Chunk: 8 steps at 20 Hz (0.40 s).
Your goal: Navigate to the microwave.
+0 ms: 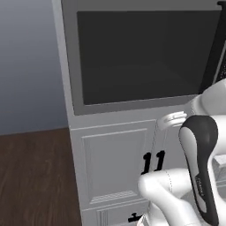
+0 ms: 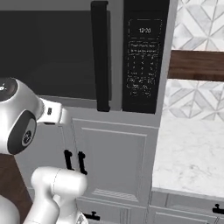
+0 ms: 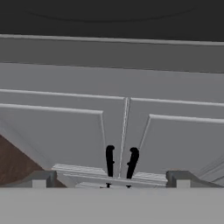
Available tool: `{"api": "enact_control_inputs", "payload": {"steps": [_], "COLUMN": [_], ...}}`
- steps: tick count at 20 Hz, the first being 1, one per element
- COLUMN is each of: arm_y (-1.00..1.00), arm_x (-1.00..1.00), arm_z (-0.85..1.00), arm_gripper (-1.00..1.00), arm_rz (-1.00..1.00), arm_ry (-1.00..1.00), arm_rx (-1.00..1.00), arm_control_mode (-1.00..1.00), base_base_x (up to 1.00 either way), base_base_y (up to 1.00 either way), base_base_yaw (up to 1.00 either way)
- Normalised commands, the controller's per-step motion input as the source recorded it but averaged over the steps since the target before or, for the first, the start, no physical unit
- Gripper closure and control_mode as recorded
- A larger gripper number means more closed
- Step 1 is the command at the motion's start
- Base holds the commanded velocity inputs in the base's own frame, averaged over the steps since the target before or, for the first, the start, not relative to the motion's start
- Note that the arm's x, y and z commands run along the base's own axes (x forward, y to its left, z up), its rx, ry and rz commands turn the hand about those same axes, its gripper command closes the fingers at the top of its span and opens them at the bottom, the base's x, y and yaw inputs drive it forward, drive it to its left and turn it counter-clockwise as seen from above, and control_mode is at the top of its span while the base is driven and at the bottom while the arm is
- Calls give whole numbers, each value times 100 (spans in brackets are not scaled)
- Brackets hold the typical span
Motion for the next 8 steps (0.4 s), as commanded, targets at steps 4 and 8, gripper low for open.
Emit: {"api": "enact_control_inputs", "payload": {"steps": [4, 8], "arm_y": [0, 0], "arm_x": [0, 0], "arm_z": [0, 0], "arm_gripper": [-100, -100], "arm_rz": [0, 0], "arm_ry": [0, 0], "arm_rx": [0, 0], "arm_control_mode": [100, 100], "base_base_x": [100, 100], "base_base_y": [-3, -1], "base_base_yaw": [-22, -27]}}
